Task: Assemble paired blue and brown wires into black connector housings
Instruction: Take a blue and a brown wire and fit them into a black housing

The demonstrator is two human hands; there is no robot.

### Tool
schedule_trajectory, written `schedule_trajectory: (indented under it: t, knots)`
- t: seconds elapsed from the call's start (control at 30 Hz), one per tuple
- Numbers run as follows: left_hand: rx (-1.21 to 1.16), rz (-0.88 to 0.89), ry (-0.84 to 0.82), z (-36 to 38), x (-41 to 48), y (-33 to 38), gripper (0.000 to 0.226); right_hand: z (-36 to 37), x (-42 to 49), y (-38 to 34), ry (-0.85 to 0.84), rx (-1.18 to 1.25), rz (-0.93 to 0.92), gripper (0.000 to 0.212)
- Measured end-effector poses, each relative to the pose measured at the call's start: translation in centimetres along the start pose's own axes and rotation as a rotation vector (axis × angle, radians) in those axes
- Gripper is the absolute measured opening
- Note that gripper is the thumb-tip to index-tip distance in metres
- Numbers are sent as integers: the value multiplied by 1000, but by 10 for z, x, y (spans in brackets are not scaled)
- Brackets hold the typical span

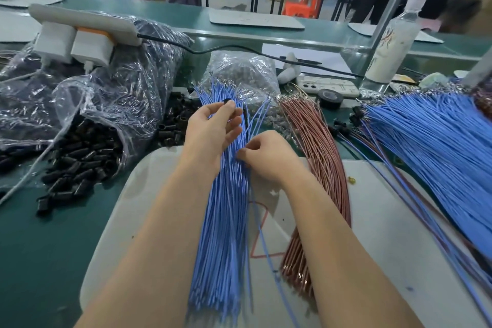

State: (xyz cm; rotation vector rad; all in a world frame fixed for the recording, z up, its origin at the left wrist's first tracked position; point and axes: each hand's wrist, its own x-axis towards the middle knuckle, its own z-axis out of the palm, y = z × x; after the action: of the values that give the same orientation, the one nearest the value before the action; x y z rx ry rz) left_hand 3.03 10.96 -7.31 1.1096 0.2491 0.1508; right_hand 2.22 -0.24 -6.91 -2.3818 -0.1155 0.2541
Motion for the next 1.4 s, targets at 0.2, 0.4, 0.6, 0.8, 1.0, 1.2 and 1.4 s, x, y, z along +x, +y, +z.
schedule_trajectory:
  t: [0.2,0.4,0.6,0.8,1.0,1.2,1.4]
  knots:
    - [13,-2,-9,0,0,0,4,-13,-3,8,-37,230,-5,23]
    - [-24,-7,-149,3,-5,3,3,-27,0,8,-18,1138,-47,14]
    - [-9,-71,-424,7,-12,5,5,-47,-2,17,-122,1815,-273,10]
    - [-9,-169,-596,9,-18,5,11,-44,7,25,264,1275,-58,16]
    - [129,-109,-197,7,-5,-3,4,-29,-1,14,95,774,-142,27]
    - [125,-138,-174,4,0,-4,10,-70,-20,17,-454,1790,-743,20]
    - [46,-170,-266,3,-3,-2,10,-34,5,19,417,964,-65,22]
